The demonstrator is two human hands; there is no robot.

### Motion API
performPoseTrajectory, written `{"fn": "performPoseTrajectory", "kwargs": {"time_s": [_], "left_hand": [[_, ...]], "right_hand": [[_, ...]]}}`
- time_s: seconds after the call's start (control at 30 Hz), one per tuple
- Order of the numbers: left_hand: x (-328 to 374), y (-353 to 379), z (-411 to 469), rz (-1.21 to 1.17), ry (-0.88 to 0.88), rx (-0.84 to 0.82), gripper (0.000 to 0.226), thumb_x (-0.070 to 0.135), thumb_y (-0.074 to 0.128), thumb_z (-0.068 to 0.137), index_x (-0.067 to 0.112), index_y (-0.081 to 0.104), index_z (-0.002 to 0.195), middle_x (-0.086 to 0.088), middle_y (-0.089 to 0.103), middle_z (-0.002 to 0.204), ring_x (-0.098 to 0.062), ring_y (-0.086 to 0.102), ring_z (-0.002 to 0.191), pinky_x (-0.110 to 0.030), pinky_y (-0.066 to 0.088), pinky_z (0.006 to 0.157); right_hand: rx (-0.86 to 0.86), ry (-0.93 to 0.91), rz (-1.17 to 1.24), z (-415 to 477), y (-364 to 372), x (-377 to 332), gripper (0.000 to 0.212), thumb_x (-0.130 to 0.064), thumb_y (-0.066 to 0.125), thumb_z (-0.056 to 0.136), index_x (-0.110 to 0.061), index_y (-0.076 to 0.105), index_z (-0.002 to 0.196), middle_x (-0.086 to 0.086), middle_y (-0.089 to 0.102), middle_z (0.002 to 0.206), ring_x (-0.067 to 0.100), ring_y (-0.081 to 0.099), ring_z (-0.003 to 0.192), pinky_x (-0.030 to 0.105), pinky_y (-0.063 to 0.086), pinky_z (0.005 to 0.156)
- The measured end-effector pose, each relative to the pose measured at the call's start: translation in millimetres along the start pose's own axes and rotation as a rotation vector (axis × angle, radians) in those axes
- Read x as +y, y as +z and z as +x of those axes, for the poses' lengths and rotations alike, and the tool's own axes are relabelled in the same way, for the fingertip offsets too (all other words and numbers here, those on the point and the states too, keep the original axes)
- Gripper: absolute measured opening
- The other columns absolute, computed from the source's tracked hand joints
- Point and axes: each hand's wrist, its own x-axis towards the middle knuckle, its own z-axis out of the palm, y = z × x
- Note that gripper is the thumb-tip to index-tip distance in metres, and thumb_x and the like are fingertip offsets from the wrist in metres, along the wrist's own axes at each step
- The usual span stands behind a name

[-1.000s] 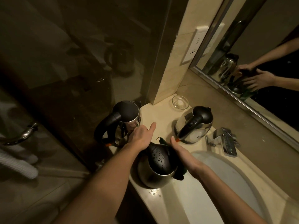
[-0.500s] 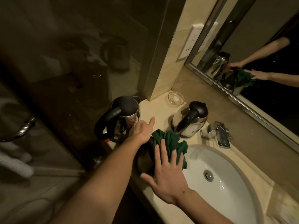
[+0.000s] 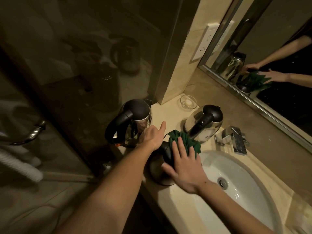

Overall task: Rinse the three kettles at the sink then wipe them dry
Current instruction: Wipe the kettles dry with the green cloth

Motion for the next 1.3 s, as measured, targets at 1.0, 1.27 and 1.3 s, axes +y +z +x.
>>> {"fn": "performPoseTrajectory", "kwargs": {"time_s": [1.0,1.27,1.3], "left_hand": [[-2,0,-44,-0.178,-0.134,0.195,0.072,0.056,0.024,0.105,0.0,0.064,0.123,-0.022,0.063,0.126,-0.038,0.06,0.117,-0.041,0.045,0.092],[-5,5,-51,-0.187,-0.225,0.13,0.079,0.061,0.017,0.102,0.003,0.063,0.13,-0.019,0.061,0.135,-0.036,0.056,0.126,-0.043,0.042,0.106],[-5,6,-49,-0.198,-0.231,0.129,0.08,0.061,0.017,0.102,0.003,0.064,0.129,-0.019,0.062,0.134,-0.036,0.056,0.126,-0.043,0.041,0.108]], "right_hand": [[0.175,0.665,2.309,-10,35,-21,0.068,-0.072,0.034,0.093,-0.018,0.054,0.129,0.013,0.057,0.131,0.036,0.044,0.135,0.055,0.032,0.115],[0.217,0.603,2.317,27,15,-38,0.077,-0.075,0.039,0.09,-0.014,0.062,0.132,0.013,0.067,0.128,0.03,0.057,0.123,0.047,0.039,0.112],[0.213,0.615,2.327,30,13,-38,0.075,-0.074,0.04,0.09,-0.015,0.062,0.131,0.013,0.066,0.128,0.03,0.057,0.123,0.046,0.04,0.111]]}}
